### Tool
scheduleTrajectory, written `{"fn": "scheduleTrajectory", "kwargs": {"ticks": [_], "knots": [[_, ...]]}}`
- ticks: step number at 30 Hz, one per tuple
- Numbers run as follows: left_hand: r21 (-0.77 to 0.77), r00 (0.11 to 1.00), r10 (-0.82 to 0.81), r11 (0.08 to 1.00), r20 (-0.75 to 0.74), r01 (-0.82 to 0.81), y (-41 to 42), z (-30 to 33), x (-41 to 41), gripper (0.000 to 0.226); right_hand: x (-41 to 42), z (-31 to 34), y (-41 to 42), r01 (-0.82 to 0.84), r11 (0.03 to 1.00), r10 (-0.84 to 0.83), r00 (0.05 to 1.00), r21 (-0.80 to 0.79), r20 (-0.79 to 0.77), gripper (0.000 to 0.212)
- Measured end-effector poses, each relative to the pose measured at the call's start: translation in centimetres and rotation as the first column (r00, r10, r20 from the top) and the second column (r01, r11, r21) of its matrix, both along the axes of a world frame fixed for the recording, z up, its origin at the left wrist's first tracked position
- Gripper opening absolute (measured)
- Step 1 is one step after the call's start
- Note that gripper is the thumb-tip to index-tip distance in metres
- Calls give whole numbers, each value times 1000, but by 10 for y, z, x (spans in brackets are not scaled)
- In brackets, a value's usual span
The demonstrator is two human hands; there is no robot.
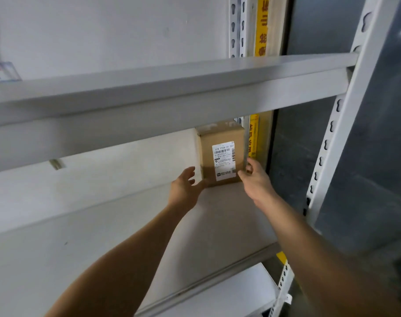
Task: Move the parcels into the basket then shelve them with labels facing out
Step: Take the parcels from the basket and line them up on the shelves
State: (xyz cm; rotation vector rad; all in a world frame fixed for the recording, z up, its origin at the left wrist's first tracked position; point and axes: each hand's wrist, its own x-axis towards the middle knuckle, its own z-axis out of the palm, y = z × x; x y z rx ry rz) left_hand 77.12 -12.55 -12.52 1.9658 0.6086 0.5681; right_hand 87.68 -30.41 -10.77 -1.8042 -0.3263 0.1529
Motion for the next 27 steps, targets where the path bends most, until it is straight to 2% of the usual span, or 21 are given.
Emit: {"fn": "scheduleTrajectory", "kwargs": {"ticks": [5, 9, 16, 24, 27], "knots": [[204, 997, -64, 976, -50, 73, 2, 6, -35, 60, -51, 1, -22, -37, 988, 52, 993, -149, 104, 58], [295, 975, -205, 930, -82, 221, 0, 13, -76, 56, -118, -3, -37, 10, 960, 58, 970, -280, 235, 56], [375, 897, -427, 817, -116, 437, -34, 22, -164, 54, -262, -15, -77, 233, 937, -168, 954, -261, 248, 46], [395, 716, -678, 620, -163, 678, -133, 4, -248, 48, -400, -33, -170, 475, 796, -415, 880, -376, 232, 33], [356, 649, -728, 560, -221, 748, -169, -22, -270, 50, -441, -55, -208, 522, 747, -482, 852, -411, 207, 44]]}}
